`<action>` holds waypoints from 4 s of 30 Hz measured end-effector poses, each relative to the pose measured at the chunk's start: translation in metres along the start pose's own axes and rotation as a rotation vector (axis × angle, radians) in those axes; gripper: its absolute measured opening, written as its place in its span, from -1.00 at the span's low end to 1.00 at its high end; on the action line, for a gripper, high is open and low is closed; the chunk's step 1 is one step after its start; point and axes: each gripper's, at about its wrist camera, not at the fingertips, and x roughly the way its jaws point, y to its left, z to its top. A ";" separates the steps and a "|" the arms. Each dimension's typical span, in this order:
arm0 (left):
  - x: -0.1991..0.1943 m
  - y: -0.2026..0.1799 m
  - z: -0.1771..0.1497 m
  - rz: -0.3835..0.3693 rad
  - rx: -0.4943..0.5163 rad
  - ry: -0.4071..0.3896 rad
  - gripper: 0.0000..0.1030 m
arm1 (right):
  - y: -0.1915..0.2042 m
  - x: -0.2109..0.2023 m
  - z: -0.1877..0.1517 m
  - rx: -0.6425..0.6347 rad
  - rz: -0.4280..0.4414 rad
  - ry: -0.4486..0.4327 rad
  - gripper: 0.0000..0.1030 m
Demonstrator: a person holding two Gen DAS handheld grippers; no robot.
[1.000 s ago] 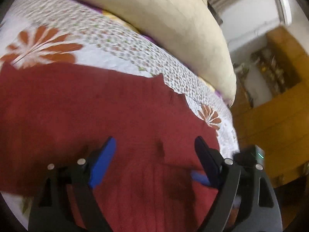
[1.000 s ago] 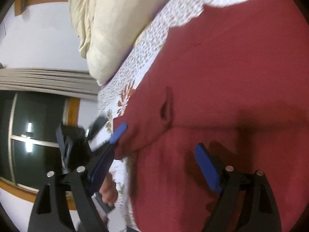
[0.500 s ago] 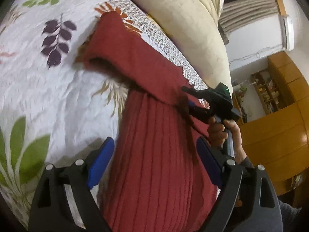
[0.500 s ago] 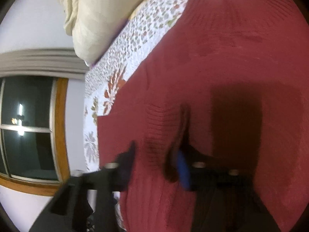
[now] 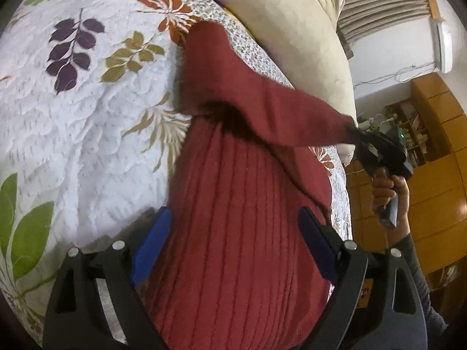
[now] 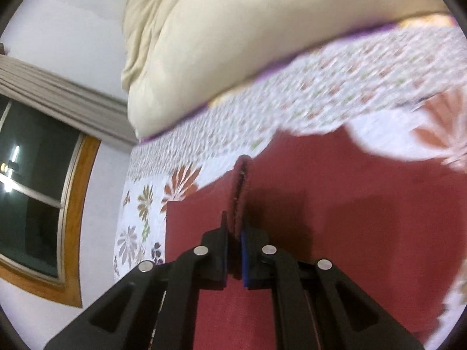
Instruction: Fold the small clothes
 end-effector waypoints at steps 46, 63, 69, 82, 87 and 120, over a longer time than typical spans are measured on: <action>0.109 -0.069 0.145 -0.008 0.045 0.104 0.70 | -0.186 -0.071 -0.063 0.238 -0.214 -0.075 -0.60; 0.162 -0.050 0.195 0.017 0.031 0.102 0.62 | -0.200 -0.049 -0.057 0.273 -0.047 -0.092 -0.55; 0.144 -0.051 0.138 -0.040 0.132 0.204 0.54 | -0.188 -0.041 -0.089 0.237 0.056 -0.028 -0.53; 0.074 0.005 0.069 -0.076 0.038 0.209 0.70 | -0.180 -0.061 -0.155 0.306 -0.015 0.024 -0.40; -0.009 0.016 0.026 -0.143 0.027 0.196 0.84 | -0.164 -0.148 -0.206 0.318 0.094 -0.123 0.34; -0.033 0.070 -0.139 0.018 0.023 0.464 -0.87 | -0.149 -0.136 -0.406 0.277 0.055 0.293 -0.46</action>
